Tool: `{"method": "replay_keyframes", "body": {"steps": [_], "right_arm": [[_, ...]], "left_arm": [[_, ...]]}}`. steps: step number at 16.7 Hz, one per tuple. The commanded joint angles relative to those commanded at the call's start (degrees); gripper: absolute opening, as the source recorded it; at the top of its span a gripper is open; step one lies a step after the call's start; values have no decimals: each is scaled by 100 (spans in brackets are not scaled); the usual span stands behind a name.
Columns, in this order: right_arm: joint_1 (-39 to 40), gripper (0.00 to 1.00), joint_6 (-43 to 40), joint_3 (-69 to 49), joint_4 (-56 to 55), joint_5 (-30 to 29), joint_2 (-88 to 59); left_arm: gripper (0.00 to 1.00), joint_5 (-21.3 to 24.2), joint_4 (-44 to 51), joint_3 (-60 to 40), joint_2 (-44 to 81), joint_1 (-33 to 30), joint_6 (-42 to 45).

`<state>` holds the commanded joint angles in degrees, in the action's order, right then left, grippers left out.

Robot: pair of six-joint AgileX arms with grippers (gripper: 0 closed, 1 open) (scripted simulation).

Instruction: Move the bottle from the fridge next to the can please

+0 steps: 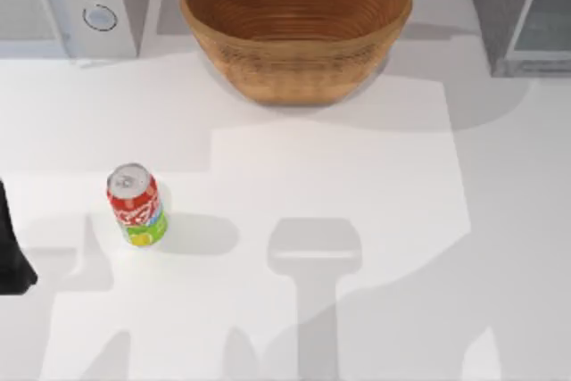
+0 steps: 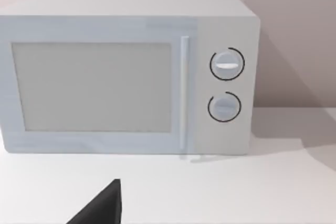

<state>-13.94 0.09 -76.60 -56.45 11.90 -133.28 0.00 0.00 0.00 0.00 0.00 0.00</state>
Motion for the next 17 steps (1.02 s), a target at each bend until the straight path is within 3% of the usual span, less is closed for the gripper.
{"method": "replay_keyframes", "body": {"steps": [4,5,17], "right_arm": [[0,2,0,0,0,0,0],[0,0,0,0,0,0,0],[-22,0,12,-76,371,3,293]], "left_arm": [[100,0,0,0,0,0,0],[100,0,0,0,0,0,0],[100,0,0,0,0,0,0]]}}
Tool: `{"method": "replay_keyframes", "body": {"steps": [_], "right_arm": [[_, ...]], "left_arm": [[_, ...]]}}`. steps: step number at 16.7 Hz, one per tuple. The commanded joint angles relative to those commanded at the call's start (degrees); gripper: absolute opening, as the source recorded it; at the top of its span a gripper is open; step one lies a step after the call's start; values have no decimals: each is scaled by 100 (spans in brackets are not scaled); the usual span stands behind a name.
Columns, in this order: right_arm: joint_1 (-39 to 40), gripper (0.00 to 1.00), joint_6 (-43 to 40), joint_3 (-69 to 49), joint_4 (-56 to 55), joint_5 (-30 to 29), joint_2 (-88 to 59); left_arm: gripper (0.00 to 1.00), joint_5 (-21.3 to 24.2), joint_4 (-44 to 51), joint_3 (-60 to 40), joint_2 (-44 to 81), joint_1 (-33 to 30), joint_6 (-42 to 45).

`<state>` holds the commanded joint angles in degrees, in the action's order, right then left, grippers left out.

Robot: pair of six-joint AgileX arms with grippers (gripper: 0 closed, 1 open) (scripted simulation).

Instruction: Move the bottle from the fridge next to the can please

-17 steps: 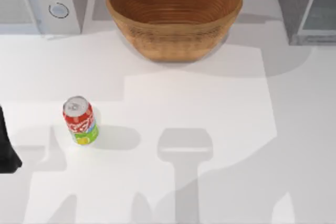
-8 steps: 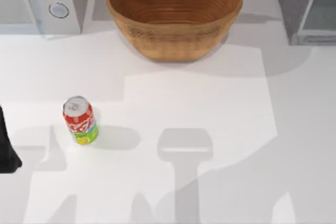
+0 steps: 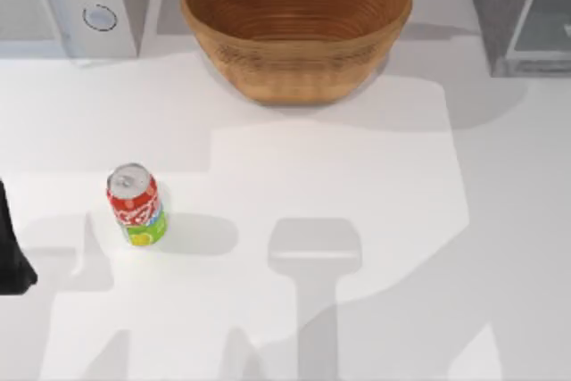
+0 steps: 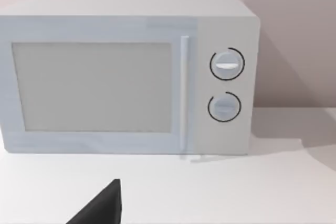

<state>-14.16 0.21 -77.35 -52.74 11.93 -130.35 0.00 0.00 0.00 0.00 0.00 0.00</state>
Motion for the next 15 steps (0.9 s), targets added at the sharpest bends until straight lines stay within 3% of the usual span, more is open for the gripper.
{"method": "replay_keyframes", "body": {"steps": [10,15], "right_arm": [[-18,0,12,-7,440,20,440],[-205,0,18,1249,-15,203,1232]], "left_arm": [[100,0,0,0,0,0,0],[100,0,0,0,0,0,0]]}}
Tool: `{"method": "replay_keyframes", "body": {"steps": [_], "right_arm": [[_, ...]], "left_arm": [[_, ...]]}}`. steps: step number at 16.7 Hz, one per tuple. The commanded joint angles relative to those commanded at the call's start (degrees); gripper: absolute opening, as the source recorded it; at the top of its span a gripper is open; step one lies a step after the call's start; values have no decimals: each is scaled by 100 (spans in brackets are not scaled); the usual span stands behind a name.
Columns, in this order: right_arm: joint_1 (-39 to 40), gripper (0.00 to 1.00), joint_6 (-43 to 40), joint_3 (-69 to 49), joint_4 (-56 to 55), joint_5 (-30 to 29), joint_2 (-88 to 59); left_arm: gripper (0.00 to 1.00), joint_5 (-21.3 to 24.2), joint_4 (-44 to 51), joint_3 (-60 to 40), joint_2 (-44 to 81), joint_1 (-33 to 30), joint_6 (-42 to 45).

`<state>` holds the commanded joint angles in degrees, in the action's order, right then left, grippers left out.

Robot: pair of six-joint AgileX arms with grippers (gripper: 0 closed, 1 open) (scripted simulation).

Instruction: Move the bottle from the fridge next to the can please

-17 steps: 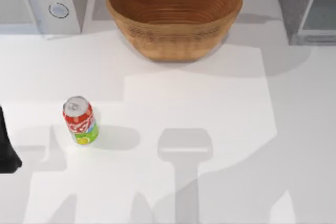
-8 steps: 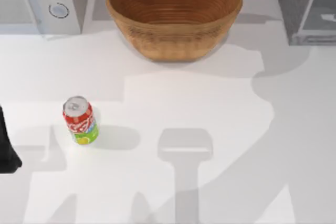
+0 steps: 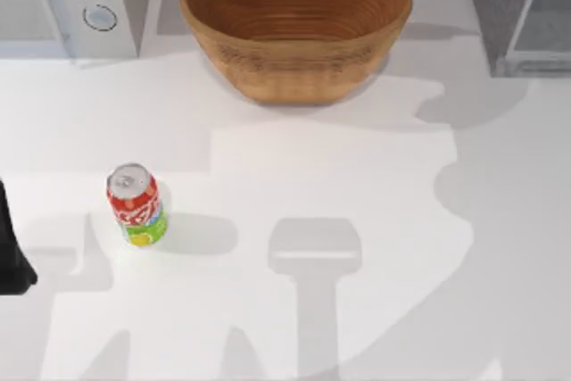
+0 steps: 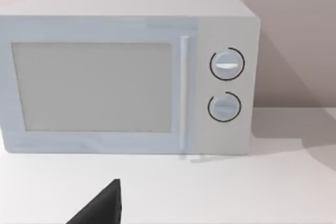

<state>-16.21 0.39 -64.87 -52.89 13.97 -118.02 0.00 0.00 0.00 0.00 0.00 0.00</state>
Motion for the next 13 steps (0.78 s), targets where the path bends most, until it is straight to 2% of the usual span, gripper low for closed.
{"method": "replay_keyframes", "body": {"steps": [6,13], "right_arm": [[-270,0,6,2039,-727,312,1206],[-283,0,17,2297,-859,358,1395]], "left_arm": [[100,0,0,0,0,0,0],[100,0,0,0,0,0,0]]}}
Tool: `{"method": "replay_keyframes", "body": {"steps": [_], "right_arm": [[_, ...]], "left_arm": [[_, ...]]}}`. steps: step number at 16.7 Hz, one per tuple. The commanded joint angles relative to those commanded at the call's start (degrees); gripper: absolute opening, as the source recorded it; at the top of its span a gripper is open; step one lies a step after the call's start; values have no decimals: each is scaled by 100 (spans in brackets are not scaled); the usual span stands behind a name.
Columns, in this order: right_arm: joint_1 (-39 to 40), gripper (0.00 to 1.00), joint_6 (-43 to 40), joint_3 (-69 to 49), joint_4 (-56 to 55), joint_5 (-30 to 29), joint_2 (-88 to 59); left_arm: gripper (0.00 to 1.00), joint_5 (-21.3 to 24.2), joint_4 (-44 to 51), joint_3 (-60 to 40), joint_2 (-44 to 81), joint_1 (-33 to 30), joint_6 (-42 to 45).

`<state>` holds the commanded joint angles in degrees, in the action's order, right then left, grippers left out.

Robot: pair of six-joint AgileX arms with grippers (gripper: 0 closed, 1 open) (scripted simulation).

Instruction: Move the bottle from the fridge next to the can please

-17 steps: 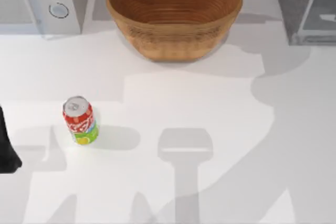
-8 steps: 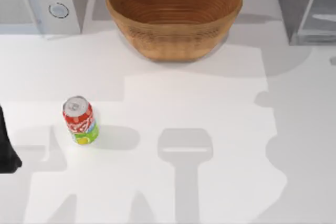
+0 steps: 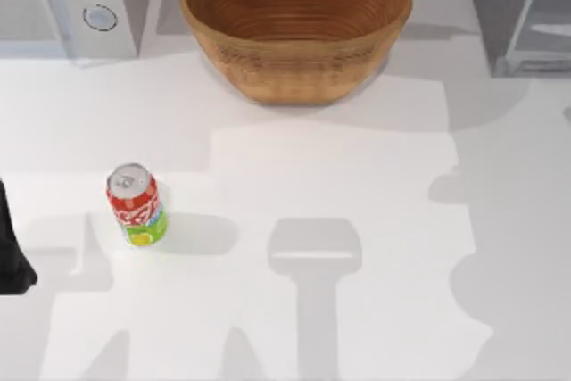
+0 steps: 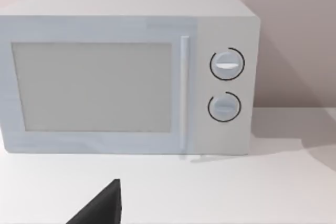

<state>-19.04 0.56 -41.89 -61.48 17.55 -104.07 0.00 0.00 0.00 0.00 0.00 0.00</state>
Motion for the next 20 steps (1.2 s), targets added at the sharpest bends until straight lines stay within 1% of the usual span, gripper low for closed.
{"method": "replay_keyframes", "body": {"steps": [2,3,4,6,9,14,16,18,20], "right_arm": [[180,0,25,-61,-22,-185,-88],[358,0,49,-114,-38,-366,-172],[594,0,80,-175,-52,-606,-275],[1254,0,159,-318,-69,-1265,-530],[2615,0,310,-556,-53,-2582,-953],[5316,0,583,-920,93,-5134,-1499],[6293,0,682,-1032,184,-6067,-1623],[7084,0,767,-1117,281,-6839,-1694],[7633,0,830,-1174,365,-7381,-1722]], "left_arm": [[100,0,0,0,0,0,0],[100,0,0,0,0,0,0],[100,0,0,0,0,0,0],[100,0,0,0,0,0,0],[100,0,0,0,0,0,0],[100,0,0,0,0,0,0],[100,0,0,0,0,0,0],[100,0,0,0,0,0,0],[100,0,0,0,0,0,0]]}}
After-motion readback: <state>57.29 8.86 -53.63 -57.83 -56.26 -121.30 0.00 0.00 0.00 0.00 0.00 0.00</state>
